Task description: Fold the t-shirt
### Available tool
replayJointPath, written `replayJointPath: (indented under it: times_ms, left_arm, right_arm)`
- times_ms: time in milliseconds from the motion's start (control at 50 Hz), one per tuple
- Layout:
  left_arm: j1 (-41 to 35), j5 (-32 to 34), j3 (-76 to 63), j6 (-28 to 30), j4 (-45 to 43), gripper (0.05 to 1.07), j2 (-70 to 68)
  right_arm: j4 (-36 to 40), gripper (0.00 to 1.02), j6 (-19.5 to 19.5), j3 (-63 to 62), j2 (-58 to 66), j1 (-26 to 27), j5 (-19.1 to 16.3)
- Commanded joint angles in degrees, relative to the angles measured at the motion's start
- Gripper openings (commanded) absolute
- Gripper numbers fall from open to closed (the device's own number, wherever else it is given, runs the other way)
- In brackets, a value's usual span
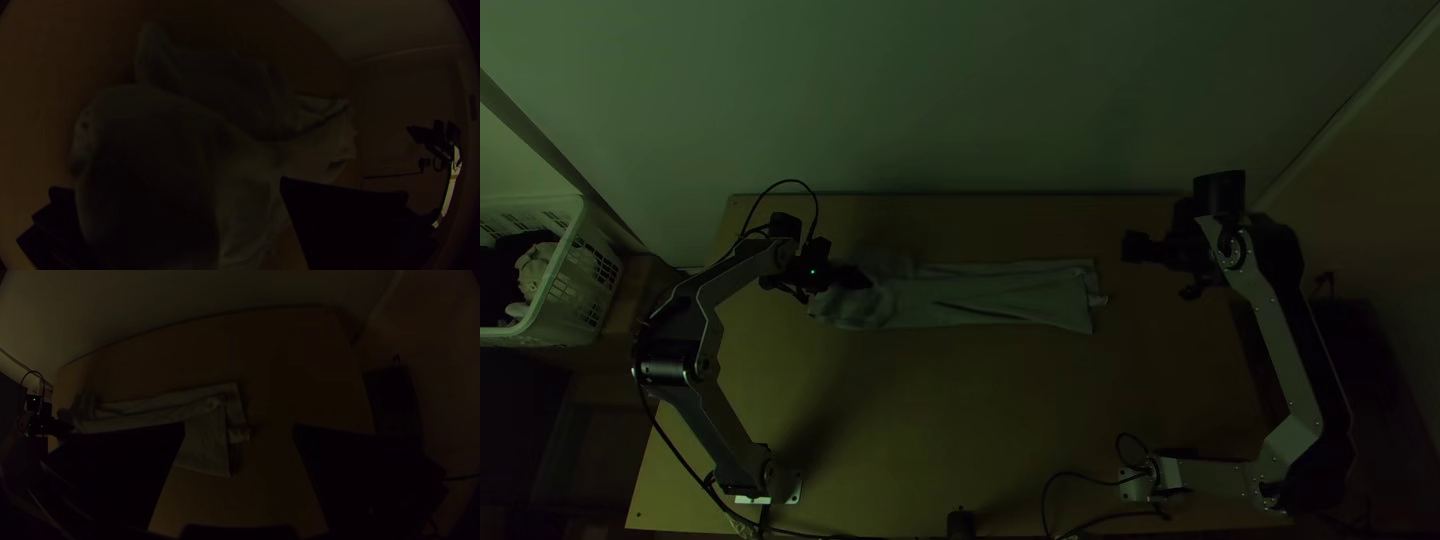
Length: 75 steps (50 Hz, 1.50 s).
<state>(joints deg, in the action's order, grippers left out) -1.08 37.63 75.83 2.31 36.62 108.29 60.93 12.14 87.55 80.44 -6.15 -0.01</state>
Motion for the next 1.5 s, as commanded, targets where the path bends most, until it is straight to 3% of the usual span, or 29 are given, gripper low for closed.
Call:
replayJointPath:
  times_ms: [0,180,280,520,960,1120,1240,1480]
  left_arm:
    - [-2.5,-2.3,-3.9,-2.4,5.5,0.89,1.5]
    - [-2.3,-4.6,-6.6,-3.0,5.8,0.32,-3.4]
    - [0.2,-6.1,-6.5,-3.6,5.6,0.08,-5.6]
    - [9.4,-9.8,-1.7,-1.3,8.6,0.08,-8.4]
    - [26.9,-19.5,19.8,12.5,23.1,0.08,-4.9]
    - [25.5,-27.1,25.7,14.5,28.9,0.08,-7.3]
    - [21.2,-28.9,29.8,14.0,37.1,0.08,-9.1]
    - [6.3,-34.2,32.7,7.2,43.5,0.08,-11.0]
  right_arm:
    - [0.5,0.99,0.3,-1.7,-1.4,0.9,-0.3]
    - [0.1,0.99,0.0,-2.7,-1.3,1.1,-0.3]
    - [-1.1,0.99,-0.1,-4.0,-1.2,1.1,-0.5]
    - [-4.8,0.99,-0.2,-6.6,-1.0,0.8,-2.0]
    - [-8.5,0.99,-4.4,-9.5,-0.9,3.0,-2.5]
    - [-8.5,0.99,-6.2,-9.9,-1.2,5.1,-2.6]
    - [-8.5,0.99,-7.0,-10.5,-1.7,6.8,-3.8]
    - [-8.5,0.99,-7.7,-11.8,-3.8,8.6,-4.9]
